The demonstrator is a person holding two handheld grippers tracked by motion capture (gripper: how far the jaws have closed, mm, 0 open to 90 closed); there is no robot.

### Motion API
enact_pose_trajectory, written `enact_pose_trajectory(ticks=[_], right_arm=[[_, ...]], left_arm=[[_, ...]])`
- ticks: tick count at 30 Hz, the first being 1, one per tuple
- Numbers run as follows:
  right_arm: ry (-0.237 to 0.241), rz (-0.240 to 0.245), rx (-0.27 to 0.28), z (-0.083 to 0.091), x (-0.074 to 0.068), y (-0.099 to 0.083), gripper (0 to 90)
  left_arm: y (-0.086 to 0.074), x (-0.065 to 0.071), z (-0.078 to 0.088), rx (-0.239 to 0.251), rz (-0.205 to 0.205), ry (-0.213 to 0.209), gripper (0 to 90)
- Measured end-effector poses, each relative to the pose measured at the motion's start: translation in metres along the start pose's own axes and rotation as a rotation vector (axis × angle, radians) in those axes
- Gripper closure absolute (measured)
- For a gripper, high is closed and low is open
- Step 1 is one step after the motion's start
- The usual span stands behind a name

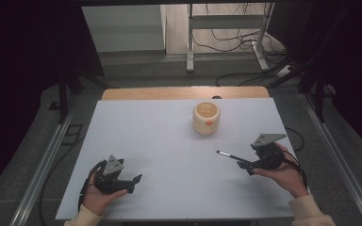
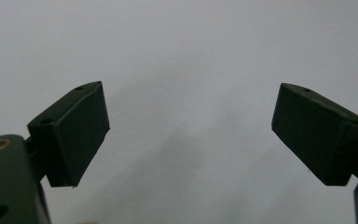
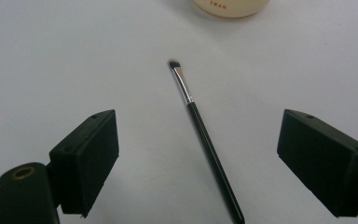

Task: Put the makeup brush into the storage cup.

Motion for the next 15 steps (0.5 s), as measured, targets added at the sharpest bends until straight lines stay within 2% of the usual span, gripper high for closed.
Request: enact_pose_trajectory(ticks=[15], right_arm=[[0.009,0.033,-0.069,-0.019,0.003,0.01,14.1]], left_arm=[[0.0,0.0,0.0,-0.002,0.001,0.001,11.3]])
Point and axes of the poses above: each handheld gripper's, and its own axes: z roughly backward along the jaws, y roughly out of its top, x roughly to its right, the point moved 5 cm from there along -z, roughly forward along the jaws, and after that the axes turned 1 degree about -z, right-handed, at the moved point
